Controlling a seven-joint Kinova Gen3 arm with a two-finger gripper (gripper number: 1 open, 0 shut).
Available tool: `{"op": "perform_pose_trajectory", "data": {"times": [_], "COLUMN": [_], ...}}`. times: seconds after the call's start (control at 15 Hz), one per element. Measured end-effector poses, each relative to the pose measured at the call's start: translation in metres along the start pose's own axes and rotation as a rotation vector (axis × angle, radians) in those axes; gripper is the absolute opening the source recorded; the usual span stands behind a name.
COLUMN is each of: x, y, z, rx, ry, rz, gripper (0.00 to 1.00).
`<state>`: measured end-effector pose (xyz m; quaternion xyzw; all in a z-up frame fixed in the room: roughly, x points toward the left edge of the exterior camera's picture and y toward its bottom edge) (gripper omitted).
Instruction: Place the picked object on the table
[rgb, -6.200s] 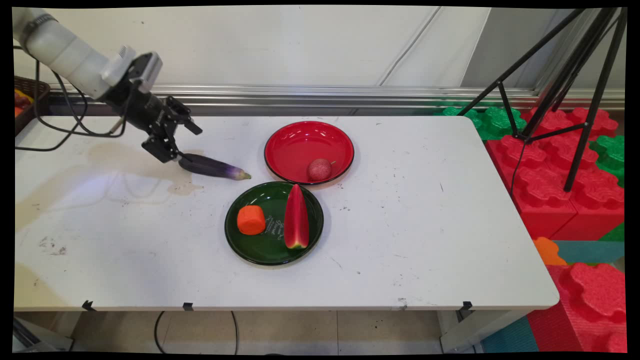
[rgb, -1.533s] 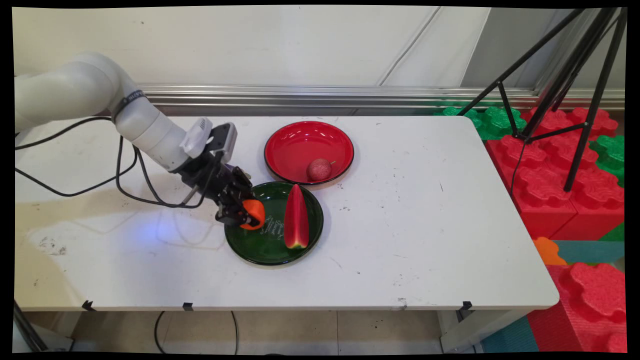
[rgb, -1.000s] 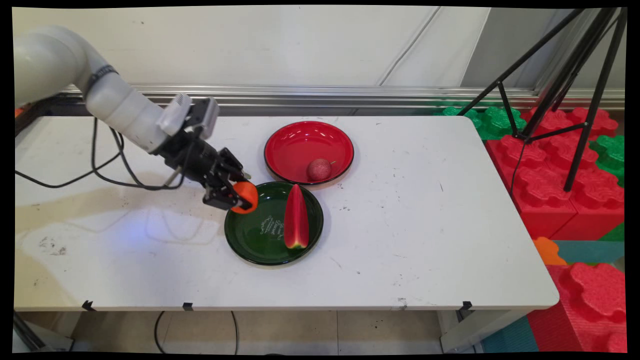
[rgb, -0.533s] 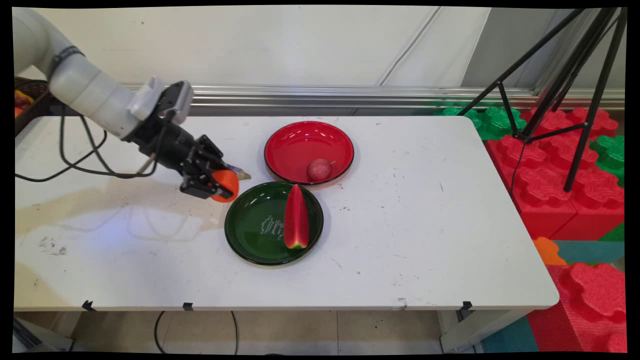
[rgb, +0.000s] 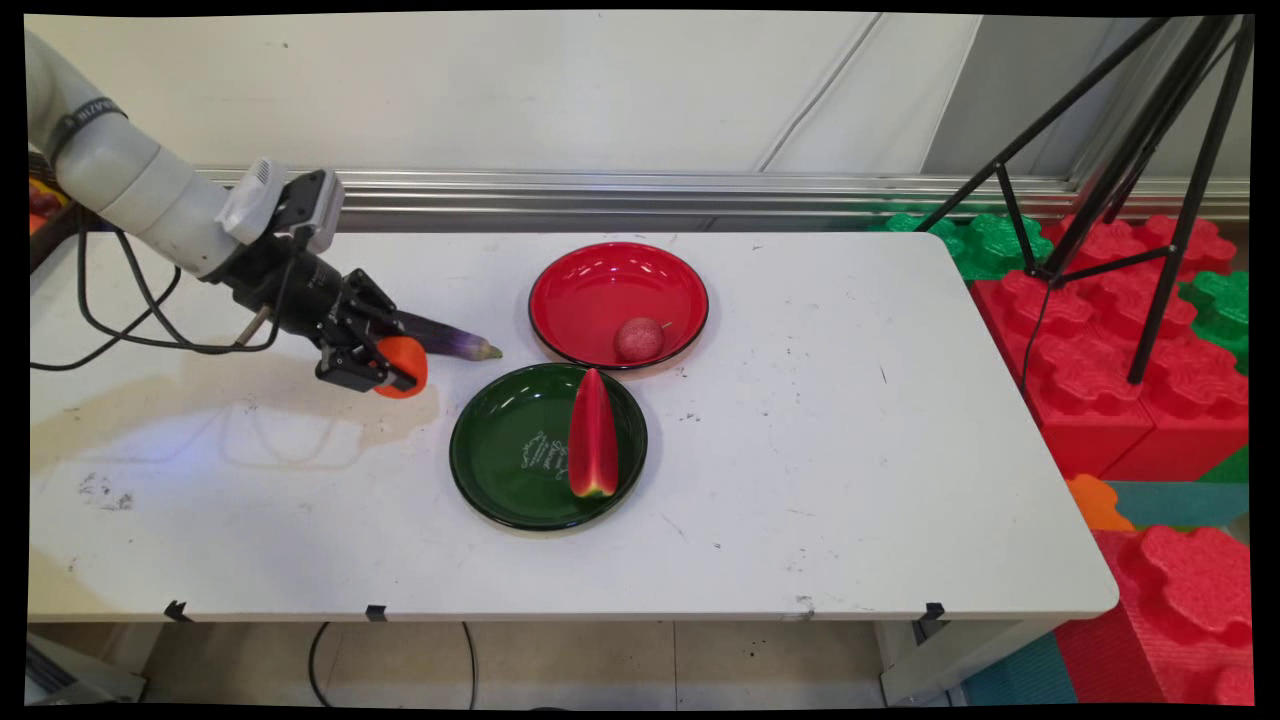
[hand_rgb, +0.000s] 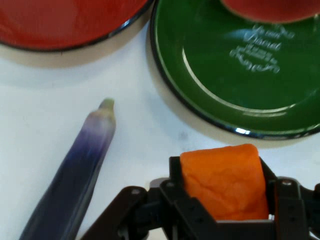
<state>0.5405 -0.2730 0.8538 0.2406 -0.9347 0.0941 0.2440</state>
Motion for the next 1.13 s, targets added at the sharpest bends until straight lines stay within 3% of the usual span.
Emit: {"op": "perform_pose_trajectory", "data": {"times": [0.8,0.87,1.13], "x": [-0.025,-0.026,-0.029], "y": [-0.028,-0.03,-0.032], "z": [0.048,0.052,0.058], "rx": [-0.006,-0.008,-0.014], "ry": [-0.01,-0.006,0.008], "rz": [-0.088,-0.092,-0.104], "gripper": [0.0,1.0,1.0]}}
